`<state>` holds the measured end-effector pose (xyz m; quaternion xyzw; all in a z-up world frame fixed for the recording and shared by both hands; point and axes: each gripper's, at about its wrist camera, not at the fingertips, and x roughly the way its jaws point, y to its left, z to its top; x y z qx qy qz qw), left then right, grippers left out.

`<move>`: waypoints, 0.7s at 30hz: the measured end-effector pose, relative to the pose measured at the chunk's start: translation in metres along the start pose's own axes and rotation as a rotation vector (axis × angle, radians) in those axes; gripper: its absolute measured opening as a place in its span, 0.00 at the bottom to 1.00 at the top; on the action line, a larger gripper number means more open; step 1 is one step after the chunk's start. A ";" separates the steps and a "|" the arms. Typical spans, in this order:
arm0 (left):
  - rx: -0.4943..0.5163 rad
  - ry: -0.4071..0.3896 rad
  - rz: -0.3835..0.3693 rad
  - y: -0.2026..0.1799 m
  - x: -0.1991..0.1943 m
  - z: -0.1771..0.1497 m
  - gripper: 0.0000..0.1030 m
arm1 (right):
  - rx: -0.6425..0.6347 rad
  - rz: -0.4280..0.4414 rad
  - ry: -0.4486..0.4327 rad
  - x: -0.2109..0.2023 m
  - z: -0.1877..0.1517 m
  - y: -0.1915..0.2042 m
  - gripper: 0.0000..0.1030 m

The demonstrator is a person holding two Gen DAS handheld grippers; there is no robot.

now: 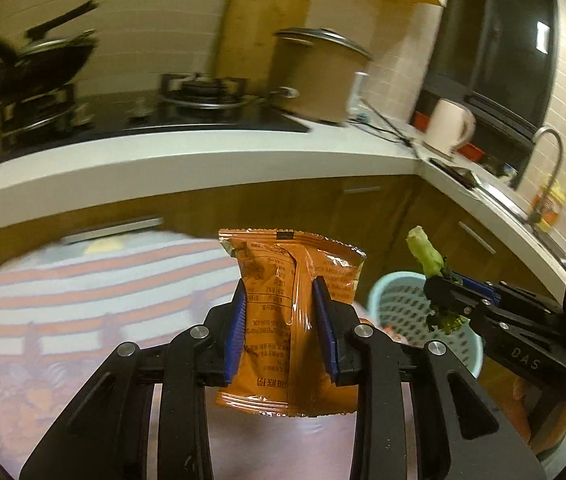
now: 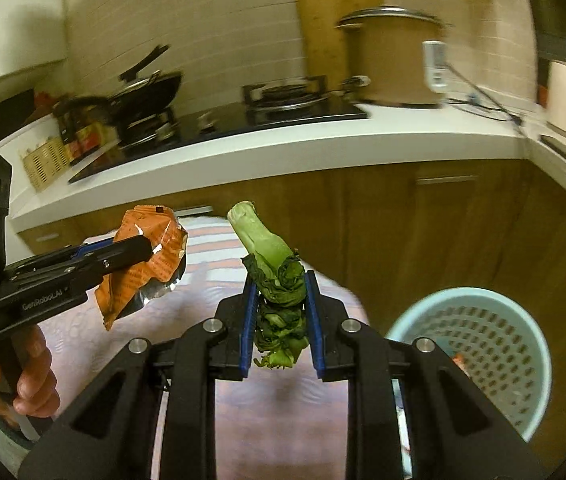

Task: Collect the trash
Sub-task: 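Carry chips bag and bok choy over the basket and open both tools to drop them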

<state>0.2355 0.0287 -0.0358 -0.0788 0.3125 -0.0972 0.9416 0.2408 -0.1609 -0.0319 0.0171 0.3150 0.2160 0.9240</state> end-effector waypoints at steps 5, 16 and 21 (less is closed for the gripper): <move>0.041 0.020 -0.066 -0.049 0.025 0.002 0.29 | 0.060 -0.066 -0.002 -0.018 -0.005 -0.046 0.19; 0.129 0.114 -0.159 -0.144 0.092 -0.016 0.29 | 0.208 -0.199 0.076 -0.026 -0.041 -0.140 0.19; 0.152 0.165 -0.172 -0.168 0.119 -0.027 0.30 | 0.266 -0.244 0.145 -0.018 -0.059 -0.169 0.20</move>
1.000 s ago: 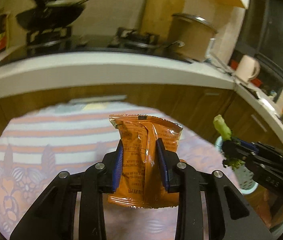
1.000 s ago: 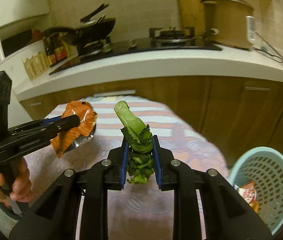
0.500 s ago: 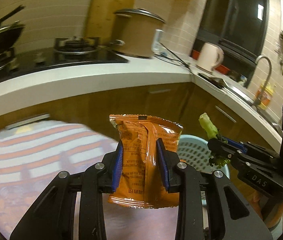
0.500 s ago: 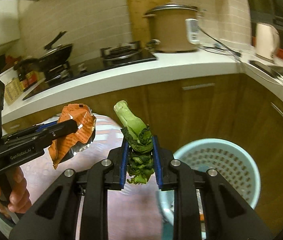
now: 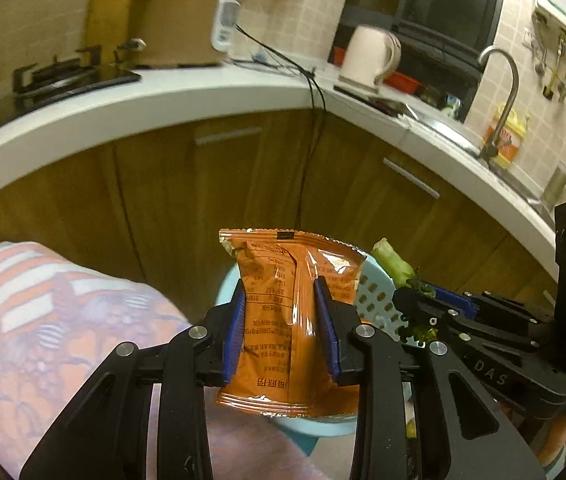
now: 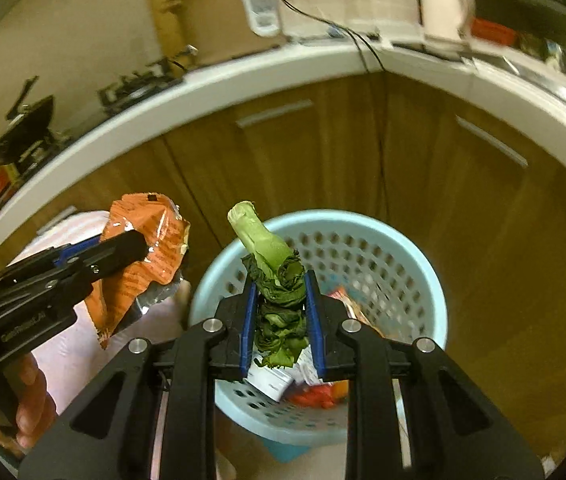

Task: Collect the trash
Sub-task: 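Carry chips bag and bok choy over the basket and open both tools to drop them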

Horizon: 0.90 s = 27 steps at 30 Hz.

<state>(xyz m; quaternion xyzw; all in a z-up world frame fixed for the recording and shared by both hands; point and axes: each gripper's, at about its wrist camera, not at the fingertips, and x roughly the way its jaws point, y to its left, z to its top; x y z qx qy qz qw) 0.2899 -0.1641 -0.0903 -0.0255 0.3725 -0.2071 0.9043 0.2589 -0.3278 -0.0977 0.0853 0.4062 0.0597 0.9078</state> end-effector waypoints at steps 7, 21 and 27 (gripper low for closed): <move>0.000 0.025 -0.004 -0.014 0.025 0.002 0.47 | 0.067 -0.040 0.087 0.018 -0.006 -0.025 0.22; 0.002 -0.049 -0.006 -0.015 -0.013 -0.006 0.68 | 0.076 -0.077 -0.001 -0.015 -0.009 -0.022 0.52; 0.015 -0.166 0.040 -0.019 -0.064 -0.014 0.81 | 0.040 -0.078 -0.092 -0.049 -0.009 0.001 0.52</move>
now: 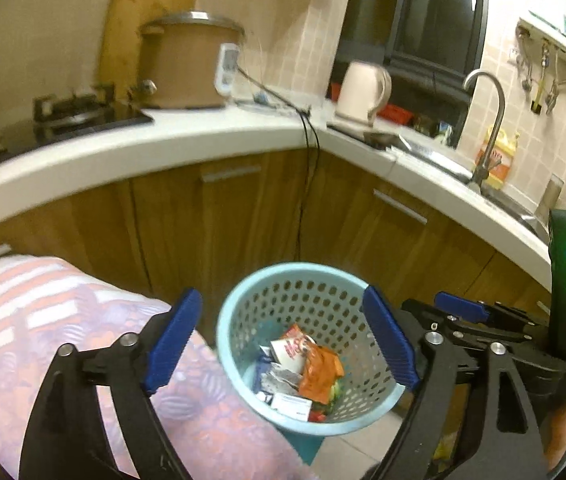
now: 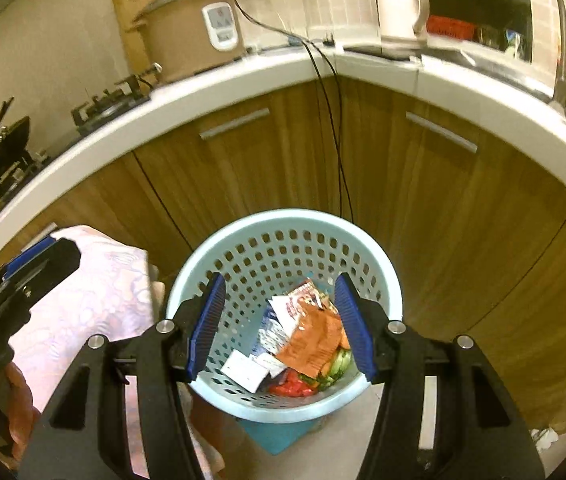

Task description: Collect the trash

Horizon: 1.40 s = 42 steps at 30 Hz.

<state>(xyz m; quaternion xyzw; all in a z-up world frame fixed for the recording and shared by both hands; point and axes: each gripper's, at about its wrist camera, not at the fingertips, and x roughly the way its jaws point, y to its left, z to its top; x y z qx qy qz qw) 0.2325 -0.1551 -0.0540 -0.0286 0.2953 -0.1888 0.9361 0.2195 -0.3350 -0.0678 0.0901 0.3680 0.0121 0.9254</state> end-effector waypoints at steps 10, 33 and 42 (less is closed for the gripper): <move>0.012 -0.111 0.157 0.012 -0.071 -0.025 0.86 | -0.082 -0.067 -0.156 -0.050 -0.009 0.044 0.57; -0.021 -0.201 0.295 0.041 -0.112 -0.056 0.91 | -0.091 -0.140 -0.210 -0.062 -0.048 0.086 0.58; -0.039 -0.198 0.304 0.047 -0.114 -0.057 0.92 | -0.093 -0.145 -0.226 -0.067 -0.050 0.089 0.63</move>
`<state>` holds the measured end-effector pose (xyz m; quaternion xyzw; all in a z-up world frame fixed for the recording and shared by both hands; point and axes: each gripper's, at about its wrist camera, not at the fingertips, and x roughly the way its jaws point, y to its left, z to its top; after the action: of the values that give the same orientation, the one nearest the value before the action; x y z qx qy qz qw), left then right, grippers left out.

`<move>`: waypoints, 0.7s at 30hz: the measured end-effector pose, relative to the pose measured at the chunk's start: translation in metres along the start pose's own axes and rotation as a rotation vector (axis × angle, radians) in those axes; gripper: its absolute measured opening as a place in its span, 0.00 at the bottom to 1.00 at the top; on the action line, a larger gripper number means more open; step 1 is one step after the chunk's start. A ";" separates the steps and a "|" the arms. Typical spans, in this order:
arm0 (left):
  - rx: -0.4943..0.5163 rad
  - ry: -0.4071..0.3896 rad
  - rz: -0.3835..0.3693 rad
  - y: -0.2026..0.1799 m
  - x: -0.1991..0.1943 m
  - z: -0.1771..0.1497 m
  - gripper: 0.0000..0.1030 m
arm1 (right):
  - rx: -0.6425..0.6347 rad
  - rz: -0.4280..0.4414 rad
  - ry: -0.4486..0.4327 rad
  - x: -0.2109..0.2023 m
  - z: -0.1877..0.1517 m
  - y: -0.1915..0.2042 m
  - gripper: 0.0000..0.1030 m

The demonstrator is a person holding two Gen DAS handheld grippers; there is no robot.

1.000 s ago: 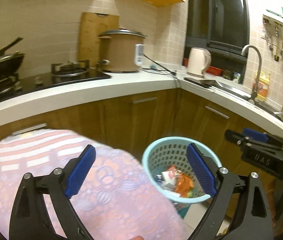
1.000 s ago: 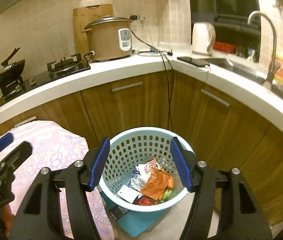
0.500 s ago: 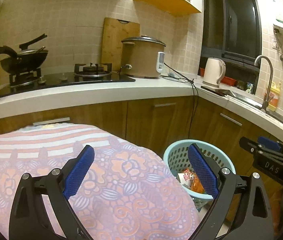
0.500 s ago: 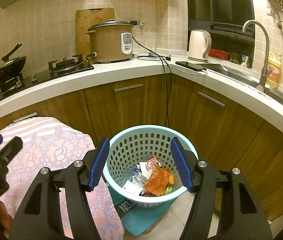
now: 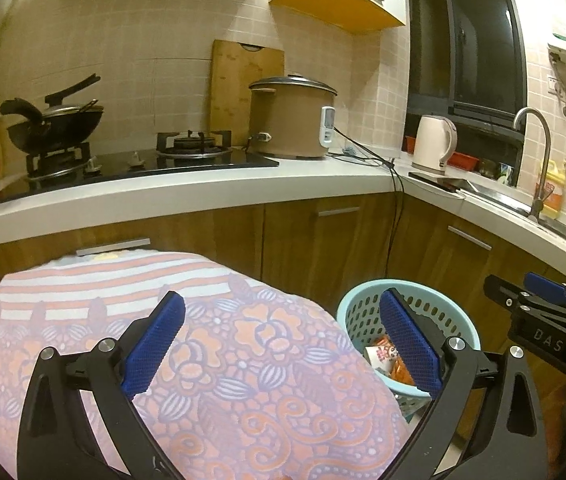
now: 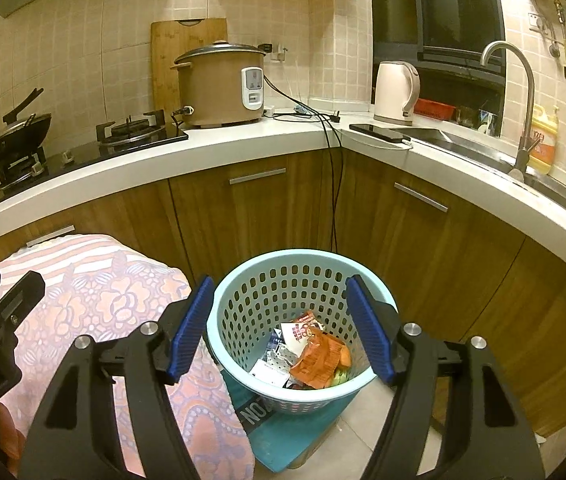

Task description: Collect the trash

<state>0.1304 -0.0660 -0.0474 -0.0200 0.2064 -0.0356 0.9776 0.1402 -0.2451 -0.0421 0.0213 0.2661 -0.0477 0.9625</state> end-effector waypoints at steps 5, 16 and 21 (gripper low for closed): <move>0.008 0.003 0.012 0.000 0.001 0.000 0.92 | -0.005 -0.017 -0.017 -0.007 0.001 0.002 0.66; -0.005 0.000 0.004 0.002 -0.002 0.001 0.92 | -0.003 -0.023 -0.009 -0.007 -0.001 0.002 0.67; -0.018 0.001 0.001 0.003 -0.003 0.002 0.93 | -0.005 -0.021 -0.007 -0.007 -0.001 0.002 0.67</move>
<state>0.1284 -0.0623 -0.0444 -0.0284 0.2070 -0.0330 0.9774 0.1344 -0.2420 -0.0395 0.0160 0.2633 -0.0574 0.9629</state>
